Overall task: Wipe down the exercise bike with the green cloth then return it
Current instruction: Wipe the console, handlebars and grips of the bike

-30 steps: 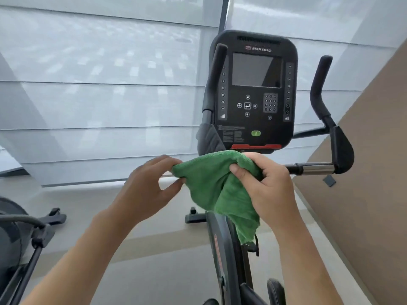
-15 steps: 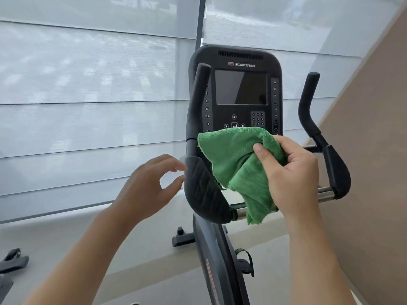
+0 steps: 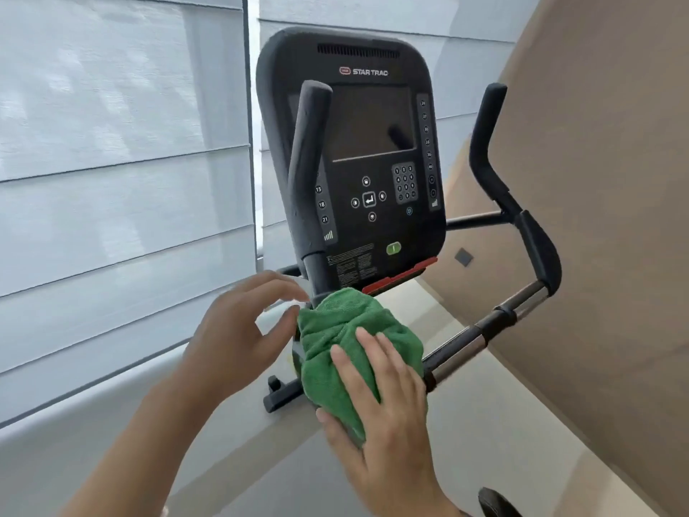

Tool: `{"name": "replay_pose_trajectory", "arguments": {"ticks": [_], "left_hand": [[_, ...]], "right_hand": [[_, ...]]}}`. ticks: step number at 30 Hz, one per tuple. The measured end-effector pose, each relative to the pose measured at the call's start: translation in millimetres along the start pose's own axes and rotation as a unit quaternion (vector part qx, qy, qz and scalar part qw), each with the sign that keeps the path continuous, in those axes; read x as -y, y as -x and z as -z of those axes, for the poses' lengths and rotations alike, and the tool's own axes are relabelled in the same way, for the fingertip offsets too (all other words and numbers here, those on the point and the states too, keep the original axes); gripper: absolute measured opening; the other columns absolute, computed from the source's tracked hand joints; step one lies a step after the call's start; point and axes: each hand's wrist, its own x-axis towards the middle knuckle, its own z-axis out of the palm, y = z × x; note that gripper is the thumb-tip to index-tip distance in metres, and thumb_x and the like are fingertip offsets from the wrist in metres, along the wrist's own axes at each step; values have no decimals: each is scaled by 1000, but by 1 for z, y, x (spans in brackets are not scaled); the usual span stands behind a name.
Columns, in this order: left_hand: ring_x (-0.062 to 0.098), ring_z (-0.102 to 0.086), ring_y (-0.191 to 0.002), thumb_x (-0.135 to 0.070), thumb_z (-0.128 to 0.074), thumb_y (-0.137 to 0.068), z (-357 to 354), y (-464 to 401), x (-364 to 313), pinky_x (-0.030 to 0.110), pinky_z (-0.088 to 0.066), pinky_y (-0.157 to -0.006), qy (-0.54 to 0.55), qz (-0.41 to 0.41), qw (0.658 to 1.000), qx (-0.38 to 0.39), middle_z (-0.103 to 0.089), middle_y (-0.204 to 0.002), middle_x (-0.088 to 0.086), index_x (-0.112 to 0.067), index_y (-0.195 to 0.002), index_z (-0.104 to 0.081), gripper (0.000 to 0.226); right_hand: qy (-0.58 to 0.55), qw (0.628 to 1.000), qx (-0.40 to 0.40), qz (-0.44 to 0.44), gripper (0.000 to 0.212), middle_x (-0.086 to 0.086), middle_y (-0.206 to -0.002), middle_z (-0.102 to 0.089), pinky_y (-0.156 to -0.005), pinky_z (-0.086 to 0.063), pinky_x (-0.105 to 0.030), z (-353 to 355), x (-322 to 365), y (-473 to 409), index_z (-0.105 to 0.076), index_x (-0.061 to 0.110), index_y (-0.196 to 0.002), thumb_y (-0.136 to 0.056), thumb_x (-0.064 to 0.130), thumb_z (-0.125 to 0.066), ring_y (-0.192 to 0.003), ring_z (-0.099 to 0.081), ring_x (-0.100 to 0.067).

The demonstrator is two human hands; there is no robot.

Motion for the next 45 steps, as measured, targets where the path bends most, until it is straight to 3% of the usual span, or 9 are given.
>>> {"name": "replay_pose_trajectory", "arguments": {"ticks": [3,9,14,19,29,34,37,42,45], "left_hand": [[14,-69,-109,-14,-64,-96,-5,-11,7,35,-56,-92,37,-17,999,29,-71,-112,-14,-24,-107,-74,17],[21,-71,-107,3,-66,-96,1,-13,21,31,-54,-95,133,10,991,18,-75,-110,-10,-22,-108,-75,29],[15,-71,-105,3,-66,-95,17,-7,22,13,-50,-87,103,46,994,-5,-75,-108,-13,-28,-104,-75,33],[16,-72,-103,5,-62,-94,15,-7,2,5,-46,-76,93,57,994,-27,-76,-104,-9,-26,-101,-75,35],[13,-74,-97,17,-58,-89,-7,-13,-27,14,-52,-89,90,8,994,-65,-77,-95,-7,-18,-98,-76,41],[19,-71,-98,9,-62,-93,-22,-8,-28,26,-55,-91,88,15,996,-29,-76,-99,-8,-23,-99,-76,36],[21,-69,-100,8,-63,-94,-24,-2,-25,27,-54,-88,81,20,996,-18,-74,-104,-8,-22,-100,-76,34],[21,-70,-101,7,-62,-95,-13,10,-18,18,-53,-90,73,43,996,-35,-74,-106,-7,-24,-102,-76,35],[16,-71,-100,7,-62,-94,-8,19,-19,10,-50,-88,65,59,995,-47,-74,-104,-9,-25,-101,-75,35]], "right_hand": [[58,997,12,-41,62,0,-176,-20,-127,-18,-44,-6,10,-3,-30,32,-166,-110,57,-38,-161,-21,-31],[95,989,42,-101,62,-4,-174,-25,-121,-37,-51,-7,16,-58,-20,24,-169,-113,50,-30,-157,-33,-27],[65,983,48,-162,58,-1,-139,-59,-89,-55,-45,-11,20,-135,-34,19,-159,-109,47,-34,-114,-63,-25],[63,984,30,-163,53,-4,-124,-61,-73,-52,-40,-16,20,-163,-33,19,-157,-111,45,-37,-99,-67,-27],[7,999,-9,-45,50,3,-155,-51,-101,-50,-43,13,-14,-19,-55,26,-153,-103,27,-56,-120,-50,-21],[-55,995,-33,-71,42,-2,-144,-52,-103,-49,-43,3,-18,57,-68,25,-138,-97,19,-65,-122,-48,-22],[-38,995,-38,-85,35,-6,-137,-54,-100,-49,-47,-1,-13,46,-67,25,-134,-99,24,-66,-123,-49,-27],[37,995,-6,-89,50,-10,-156,-48,-120,-36,-50,-2,4,-28,-51,17,-154,-110,40,-44,-144,-44,-33],[68,989,46,-121,55,-8,-151,-50,-106,-48,-50,-2,13,-74,-44,19,-152,-107,48,-35,-131,-52,-31]]}}
